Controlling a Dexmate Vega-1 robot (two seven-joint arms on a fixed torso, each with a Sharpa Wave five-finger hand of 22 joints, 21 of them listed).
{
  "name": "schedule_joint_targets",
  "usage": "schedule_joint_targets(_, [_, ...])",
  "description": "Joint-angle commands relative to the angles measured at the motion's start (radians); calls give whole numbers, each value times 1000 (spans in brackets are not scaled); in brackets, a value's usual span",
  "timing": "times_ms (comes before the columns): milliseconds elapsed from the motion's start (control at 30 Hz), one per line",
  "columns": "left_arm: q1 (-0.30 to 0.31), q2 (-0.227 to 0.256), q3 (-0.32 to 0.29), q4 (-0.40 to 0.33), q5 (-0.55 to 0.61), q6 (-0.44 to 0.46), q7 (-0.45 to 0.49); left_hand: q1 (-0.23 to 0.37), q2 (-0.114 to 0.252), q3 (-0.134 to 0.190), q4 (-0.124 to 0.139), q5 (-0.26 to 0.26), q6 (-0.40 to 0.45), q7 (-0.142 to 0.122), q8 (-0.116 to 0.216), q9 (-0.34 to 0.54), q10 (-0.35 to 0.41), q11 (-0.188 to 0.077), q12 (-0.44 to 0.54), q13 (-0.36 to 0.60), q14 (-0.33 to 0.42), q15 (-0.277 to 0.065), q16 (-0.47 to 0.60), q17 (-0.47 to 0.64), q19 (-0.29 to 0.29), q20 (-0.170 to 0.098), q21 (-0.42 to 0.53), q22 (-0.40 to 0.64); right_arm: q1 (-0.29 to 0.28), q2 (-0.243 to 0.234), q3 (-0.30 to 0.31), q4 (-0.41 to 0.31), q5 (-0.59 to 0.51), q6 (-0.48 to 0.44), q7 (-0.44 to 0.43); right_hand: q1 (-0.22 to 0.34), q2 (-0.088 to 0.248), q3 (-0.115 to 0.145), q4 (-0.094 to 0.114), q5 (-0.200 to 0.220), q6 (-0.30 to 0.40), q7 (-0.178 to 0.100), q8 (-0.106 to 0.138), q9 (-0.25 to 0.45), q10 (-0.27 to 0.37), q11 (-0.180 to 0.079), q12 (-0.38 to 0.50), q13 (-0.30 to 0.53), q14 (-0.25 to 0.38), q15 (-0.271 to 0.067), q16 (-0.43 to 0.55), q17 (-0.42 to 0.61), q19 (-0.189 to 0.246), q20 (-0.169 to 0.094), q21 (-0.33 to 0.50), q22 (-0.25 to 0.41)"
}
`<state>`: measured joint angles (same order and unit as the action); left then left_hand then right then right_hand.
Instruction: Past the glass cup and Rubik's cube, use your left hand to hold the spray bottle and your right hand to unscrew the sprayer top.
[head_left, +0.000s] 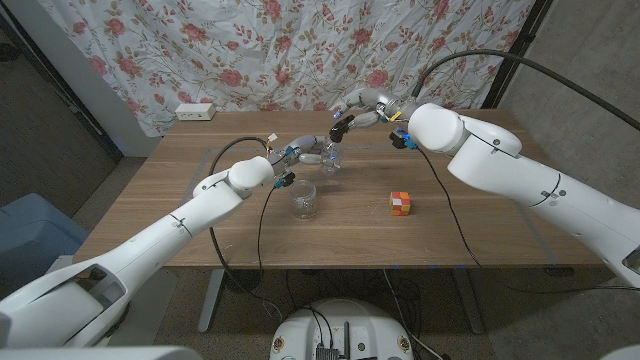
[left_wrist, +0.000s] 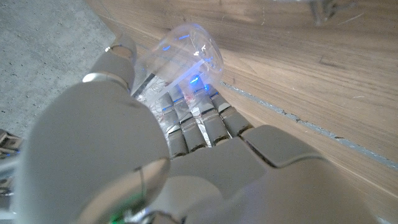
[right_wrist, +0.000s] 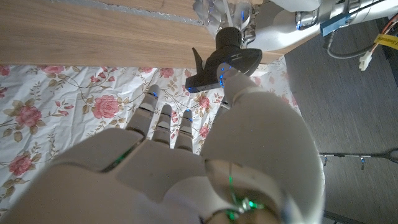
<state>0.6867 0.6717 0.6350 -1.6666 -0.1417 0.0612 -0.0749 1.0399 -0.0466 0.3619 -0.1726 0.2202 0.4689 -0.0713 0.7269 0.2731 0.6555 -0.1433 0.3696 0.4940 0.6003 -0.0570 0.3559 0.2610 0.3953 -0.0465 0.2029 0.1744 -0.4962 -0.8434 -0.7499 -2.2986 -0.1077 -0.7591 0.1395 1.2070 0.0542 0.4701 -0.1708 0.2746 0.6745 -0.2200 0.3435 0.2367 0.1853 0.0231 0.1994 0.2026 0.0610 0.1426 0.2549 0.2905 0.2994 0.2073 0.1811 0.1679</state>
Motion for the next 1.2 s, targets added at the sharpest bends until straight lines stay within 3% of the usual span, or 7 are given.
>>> schedule_joint_targets(33, [29, -7, -20, -2, -21, -18, 36, -43, 124, 11, 1, -1, 89, 10, 28, 2, 29, -15, 6, 4, 9, -148, 1, 2, 9, -53, 5, 3, -8, -11, 39, -25, 8, -1, 6, -13, -2, -8, 3, 5, -14, 0, -8, -3, -3, -6, 3, 1, 3, -13, 6, 4, -8, 0, 3, 0])
schedule_joint_targets(333, [60, -5, -36, -30, -31, -8, 74, -42, 125, 11, 1, -2, 90, 11, 31, 1, 31, -15, 5, 6, 9, -147, 0, 3, 9, -53, 5, 3, -27, -13, 79, -45, 45, -13, -16, -50, -2, -35, 21, 1, -52, 5, -39, -9, -3, -3, 5, 1, 8, -18, 10, 7, 4, -2, 8, 0])
schedule_joint_targets(467, [73, -4, -42, -45, -34, 0, 92, -43, 126, 11, 2, -2, 91, 12, 32, 0, 31, -15, 4, 7, 10, -147, 0, 3, 9, -52, 5, 3, -13, -12, 47, -64, 5, -77, -33, -122, 16, -70, 53, -10, -61, 37, -57, -11, 6, -3, 11, 2, 20, -28, 19, 13, 24, -5, 13, 0])
schedule_joint_targets(500, [75, -3, -43, -47, -35, 2, 94, -43, 125, 11, 1, -2, 91, 12, 32, 0, 31, -15, 4, 7, 10, -148, 0, 3, 9, -53, 5, 3, -16, -12, 52, -64, 14, -77, -32, -168, 19, -91, 71, -18, -64, 47, -65, -11, 5, -5, 11, 3, 18, -33, 19, 16, 17, -17, 8, 1])
schedule_joint_targets(567, [80, -4, -45, -53, -38, 5, 101, -44, 125, 10, 2, -2, 91, 12, 32, 0, 32, -15, 4, 7, 11, -148, 0, 3, 10, -53, 5, 3, -23, -14, 59, -63, 25, -68, -37, -203, 22, -108, 83, -25, -66, 64, -72, -11, 5, 1, 11, 3, 21, -29, 21, 18, 29, -7, 12, 1])
schedule_joint_targets(867, [100, -8, -54, -70, -40, 15, 137, -44, 125, 10, 2, -2, 89, 11, 34, -1, 33, -14, 2, 9, 11, -147, -2, 3, 10, -53, 5, 3, -20, -27, 27, -91, -10, -99, -62, -311, 0, -164, 104, -48, -87, 133, -97, -12, 19, 32, 16, 3, 38, 1, 27, 22, 54, 3, 15, 2])
schedule_joint_targets(1200, [124, -19, -60, -83, -39, 18, 182, -45, 126, 11, 2, -2, 89, 10, 36, -3, 34, -13, 0, 11, 12, -147, -3, 3, 10, -53, 5, 3, -42, -48, 16, -95, -48, -76, -74, -498, -21, -242, 155, -89, -65, 204, -105, -10, 70, 79, 28, 3, 113, 46, 50, 24, 119, 6, 25, 4])
